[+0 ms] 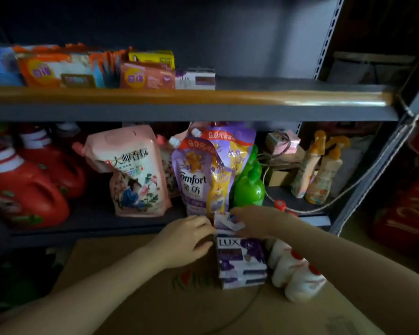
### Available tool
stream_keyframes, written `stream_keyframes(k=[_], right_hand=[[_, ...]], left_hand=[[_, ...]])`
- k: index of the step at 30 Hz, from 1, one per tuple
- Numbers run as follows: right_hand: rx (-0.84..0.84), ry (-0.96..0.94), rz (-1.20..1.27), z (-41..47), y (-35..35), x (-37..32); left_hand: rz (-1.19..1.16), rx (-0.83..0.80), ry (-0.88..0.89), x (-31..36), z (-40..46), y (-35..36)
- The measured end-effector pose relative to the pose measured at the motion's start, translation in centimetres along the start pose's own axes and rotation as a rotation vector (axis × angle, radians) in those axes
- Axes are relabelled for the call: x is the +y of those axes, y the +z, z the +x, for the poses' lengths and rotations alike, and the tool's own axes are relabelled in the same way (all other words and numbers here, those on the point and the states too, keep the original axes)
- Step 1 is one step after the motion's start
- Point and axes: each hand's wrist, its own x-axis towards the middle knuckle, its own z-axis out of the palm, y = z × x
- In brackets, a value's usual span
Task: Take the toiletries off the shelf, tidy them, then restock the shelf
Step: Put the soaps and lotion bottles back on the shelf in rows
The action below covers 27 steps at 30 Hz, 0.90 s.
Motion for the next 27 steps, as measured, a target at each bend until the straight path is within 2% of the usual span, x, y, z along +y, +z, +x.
stream_keyframes(k=[5,8,11,15,20,23,27], right_hand=[[0.010,-0.034,-0.020,-0.3,-0.2,0.0],[0.150,-0.020,-0.004,-1.5,-0.6,0.0],[0.296,-0.001,0.097,-3.7,-0.3,-0.2],[0.402,-0.064,0.198,-6.8,0.6,-0.7],[0.555,-0.044,0.350,-9.0,2.0,-1.7],[0.530,-0.019,0.283,-8.8,2.6,-2.6],[0.278,-0.061,0.067,-7.3,3.5,-4.2]], left_hand=[[-0.114,-0.205,-0.173,1.7,-0.7,1.9],[-0.228,-0.235,-0.314,3.1,-0.9,3.9],[-0.343,-0.145,-0.395,3.9,-0.5,5.4],[-0.484,0.018,-0.399,4.0,-0.1,6.0],[-0.449,0.101,-0.363,2.9,-1.8,3.3],[-0.357,0.218,-0.330,1.5,-3.4,0.4],[-0.223,0.401,-0.369,0.2,-5.2,-2.7]])
